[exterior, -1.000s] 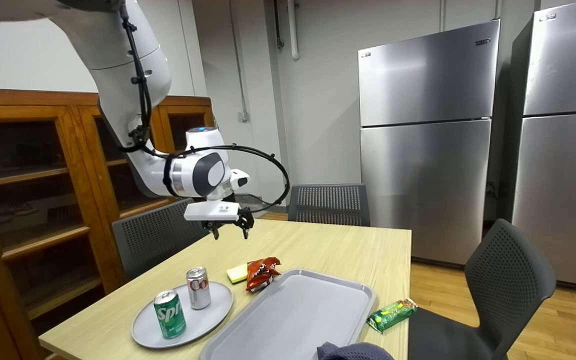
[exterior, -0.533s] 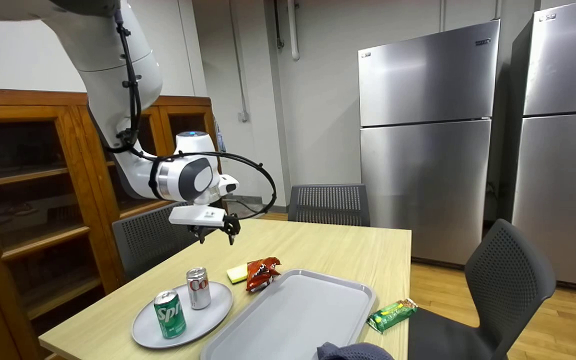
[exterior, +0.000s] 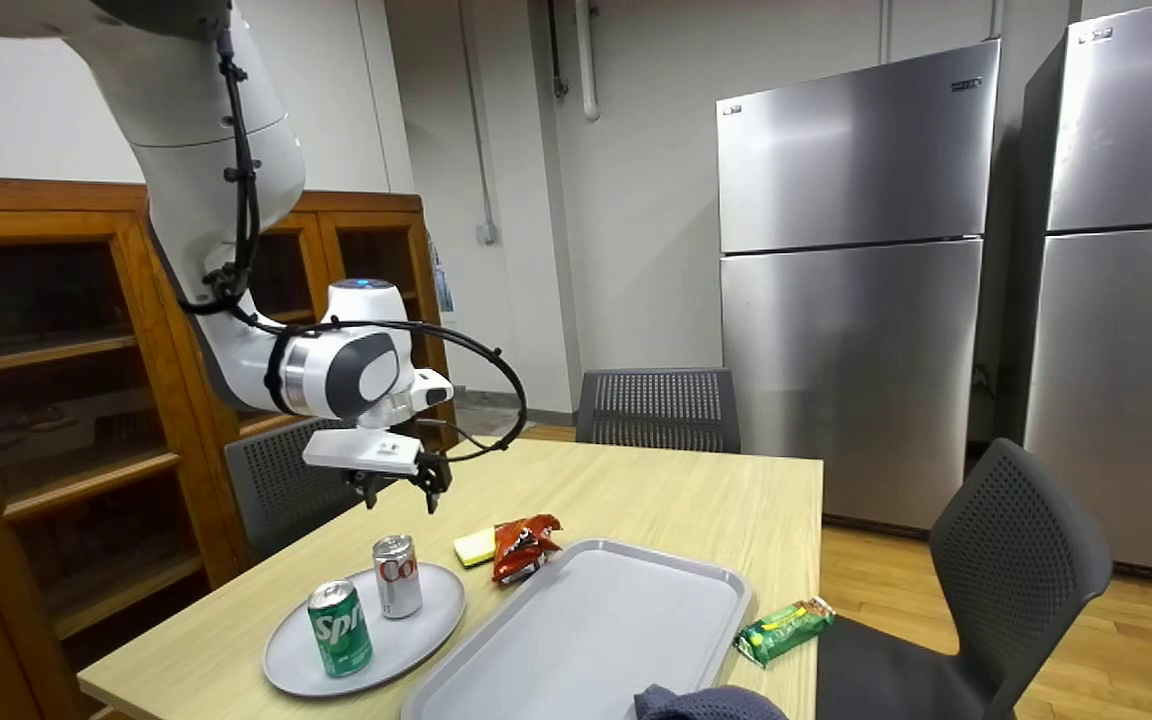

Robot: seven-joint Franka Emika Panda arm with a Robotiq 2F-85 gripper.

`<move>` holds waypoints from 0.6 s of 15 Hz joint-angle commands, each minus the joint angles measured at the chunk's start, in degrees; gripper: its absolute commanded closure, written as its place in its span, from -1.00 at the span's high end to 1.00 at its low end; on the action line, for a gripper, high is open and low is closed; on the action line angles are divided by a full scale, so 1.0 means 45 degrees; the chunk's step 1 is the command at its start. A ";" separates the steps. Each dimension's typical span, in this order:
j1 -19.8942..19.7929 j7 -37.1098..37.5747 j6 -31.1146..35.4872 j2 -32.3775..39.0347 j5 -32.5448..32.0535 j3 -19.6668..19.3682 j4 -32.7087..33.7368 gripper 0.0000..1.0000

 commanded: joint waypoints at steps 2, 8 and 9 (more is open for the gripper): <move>0.0014 0.0184 0.0095 -0.0738 -0.0006 -0.0104 -0.0951 1.00; -0.0101 0.0065 -0.0245 -0.0664 0.0134 0.0058 -0.1198 1.00; -0.0025 0.0140 -0.0242 -0.0605 0.0062 -0.0026 -0.1197 1.00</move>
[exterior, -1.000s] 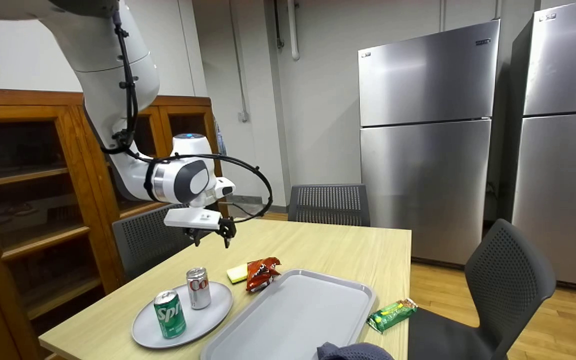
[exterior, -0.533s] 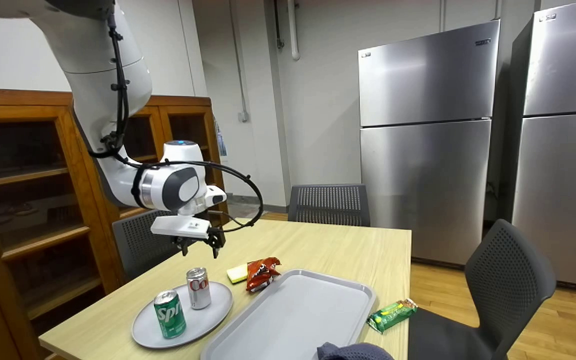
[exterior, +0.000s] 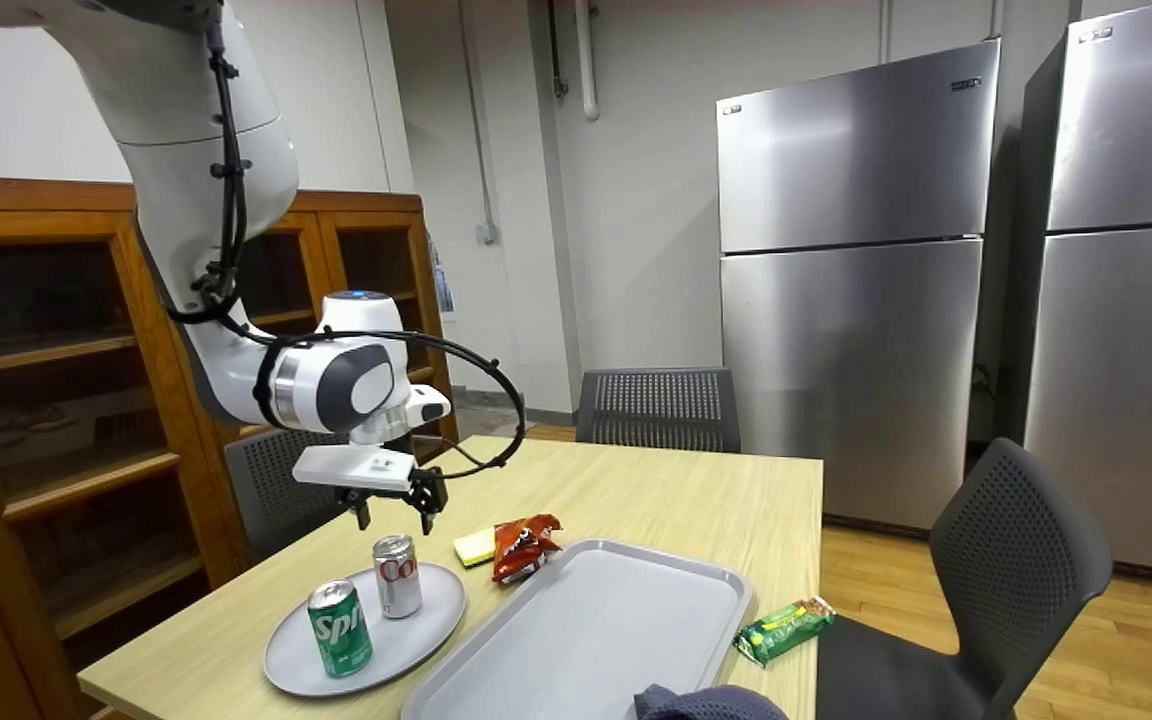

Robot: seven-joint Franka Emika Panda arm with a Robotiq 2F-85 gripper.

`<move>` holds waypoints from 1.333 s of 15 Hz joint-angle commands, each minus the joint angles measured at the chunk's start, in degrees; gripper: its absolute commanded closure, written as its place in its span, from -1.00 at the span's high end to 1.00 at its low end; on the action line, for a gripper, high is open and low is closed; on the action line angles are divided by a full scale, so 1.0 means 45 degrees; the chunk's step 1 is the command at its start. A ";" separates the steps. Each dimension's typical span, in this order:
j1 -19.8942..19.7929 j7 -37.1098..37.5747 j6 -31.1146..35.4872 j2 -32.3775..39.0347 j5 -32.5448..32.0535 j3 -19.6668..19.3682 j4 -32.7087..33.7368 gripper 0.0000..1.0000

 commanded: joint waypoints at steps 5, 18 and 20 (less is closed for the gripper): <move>0.0159 0.0217 -0.0215 -0.0062 -0.0147 -0.0131 -0.0287 1.00; 0.1000 0.0556 -0.0333 0.0998 -0.0771 -0.0753 0.0565 1.00; 0.1101 0.0593 -0.0329 0.1072 -0.0878 -0.0806 0.0662 1.00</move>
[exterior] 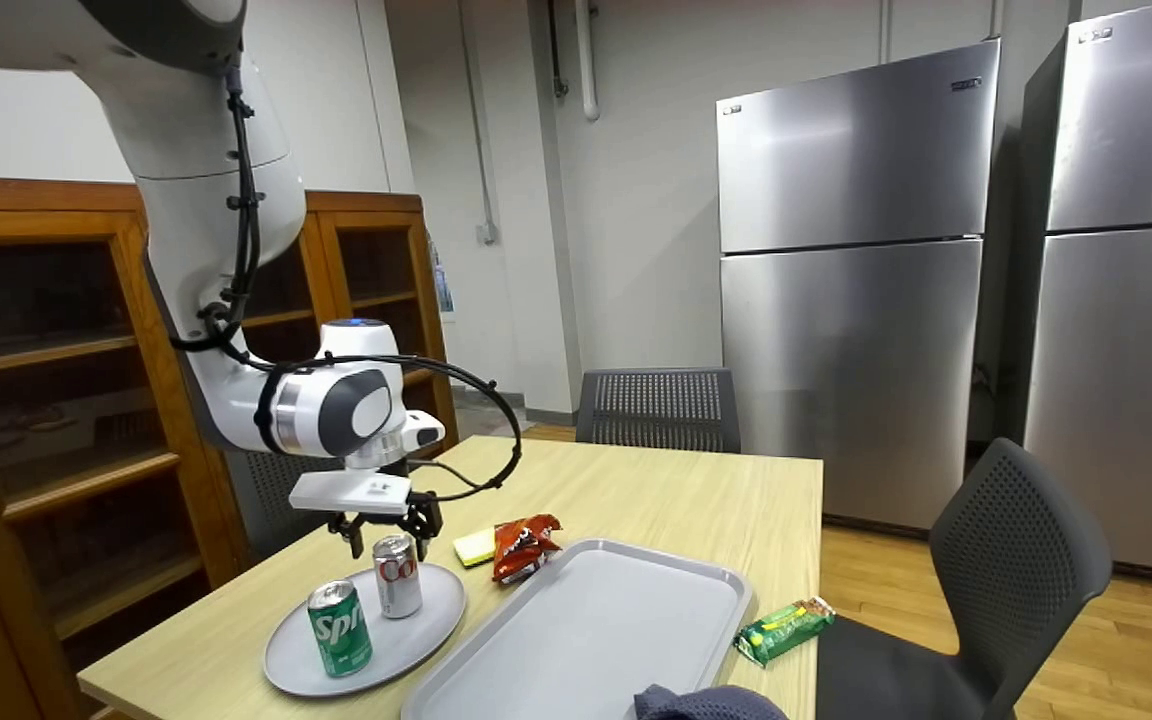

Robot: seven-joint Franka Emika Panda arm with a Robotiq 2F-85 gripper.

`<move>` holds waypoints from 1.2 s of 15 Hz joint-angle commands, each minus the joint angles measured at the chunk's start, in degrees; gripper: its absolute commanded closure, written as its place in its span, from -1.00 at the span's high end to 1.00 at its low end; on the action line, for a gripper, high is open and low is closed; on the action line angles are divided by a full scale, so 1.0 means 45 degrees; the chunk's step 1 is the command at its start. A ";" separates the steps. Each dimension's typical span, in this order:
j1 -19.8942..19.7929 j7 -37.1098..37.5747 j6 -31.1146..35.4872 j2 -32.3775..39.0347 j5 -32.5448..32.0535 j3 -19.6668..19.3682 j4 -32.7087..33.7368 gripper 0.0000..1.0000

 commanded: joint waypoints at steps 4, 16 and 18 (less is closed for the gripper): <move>0.0486 0.0601 -0.0318 0.0259 -0.0532 -0.0368 0.0525 1.00; 0.0703 0.0797 -0.0238 0.0331 -0.0669 -0.0644 0.0630 -0.22; 0.0567 0.0677 -0.0257 0.0171 -0.0589 -0.0511 0.0540 -0.22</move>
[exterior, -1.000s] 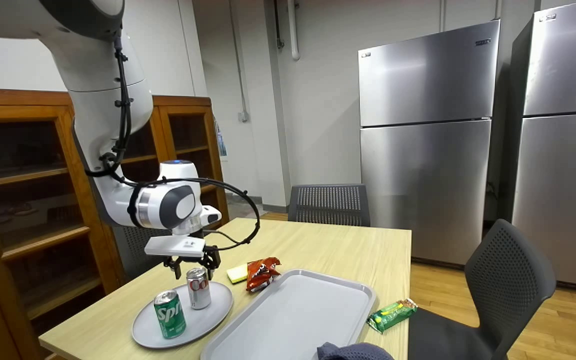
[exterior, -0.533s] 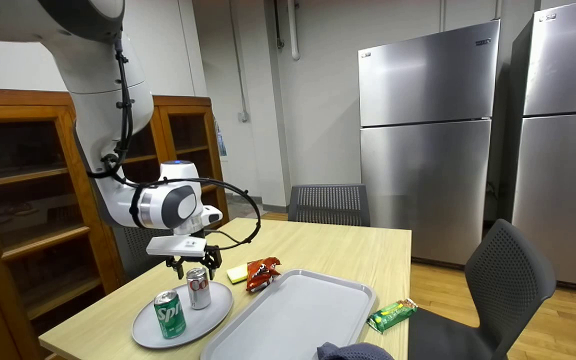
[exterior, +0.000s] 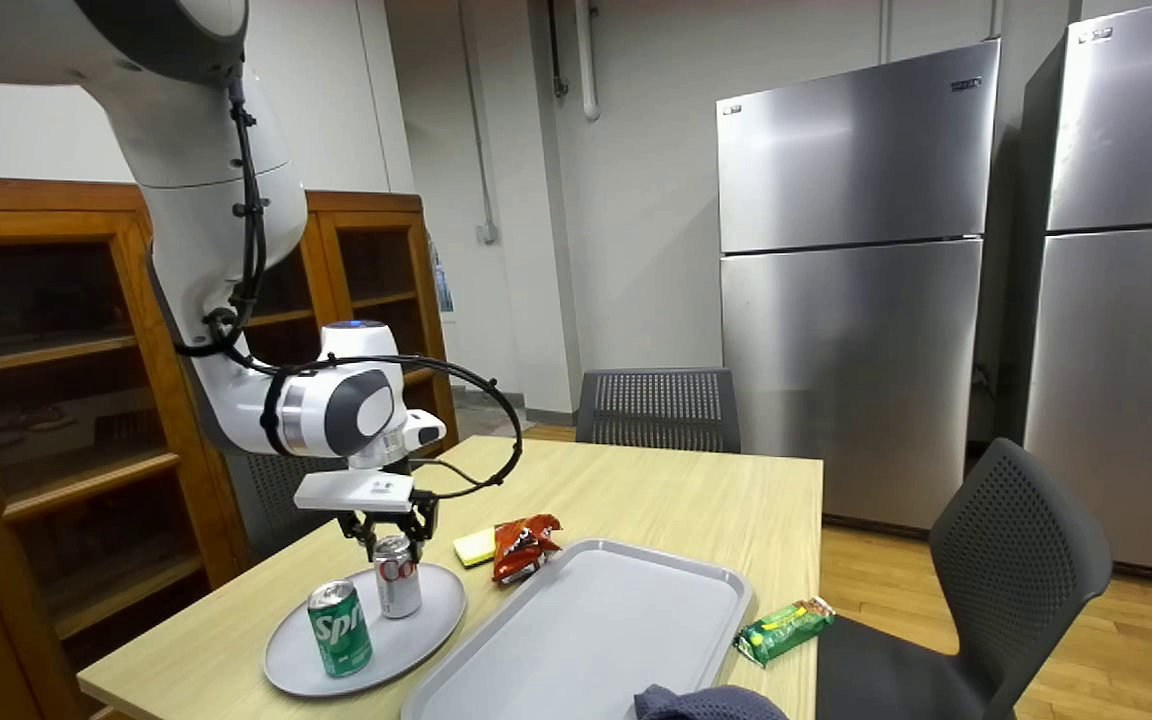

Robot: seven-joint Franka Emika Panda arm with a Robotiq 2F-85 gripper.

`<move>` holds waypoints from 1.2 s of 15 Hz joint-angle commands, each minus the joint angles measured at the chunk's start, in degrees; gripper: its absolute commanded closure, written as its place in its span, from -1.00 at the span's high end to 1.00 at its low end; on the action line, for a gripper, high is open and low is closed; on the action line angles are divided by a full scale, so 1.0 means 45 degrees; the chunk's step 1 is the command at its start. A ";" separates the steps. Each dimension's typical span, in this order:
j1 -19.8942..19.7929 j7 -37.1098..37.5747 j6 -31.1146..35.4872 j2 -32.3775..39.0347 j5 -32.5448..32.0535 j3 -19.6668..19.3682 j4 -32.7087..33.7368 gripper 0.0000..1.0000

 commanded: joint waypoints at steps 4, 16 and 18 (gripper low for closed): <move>-0.0203 0.0135 -0.0310 -0.0692 -0.0181 0.0236 -0.0138 -0.22; -0.0554 0.0158 -0.0613 -0.1777 -0.0223 -0.0224 0.0021 -0.22; -0.0624 0.0287 -0.0673 -0.1810 -0.0297 -0.0556 0.0095 -0.22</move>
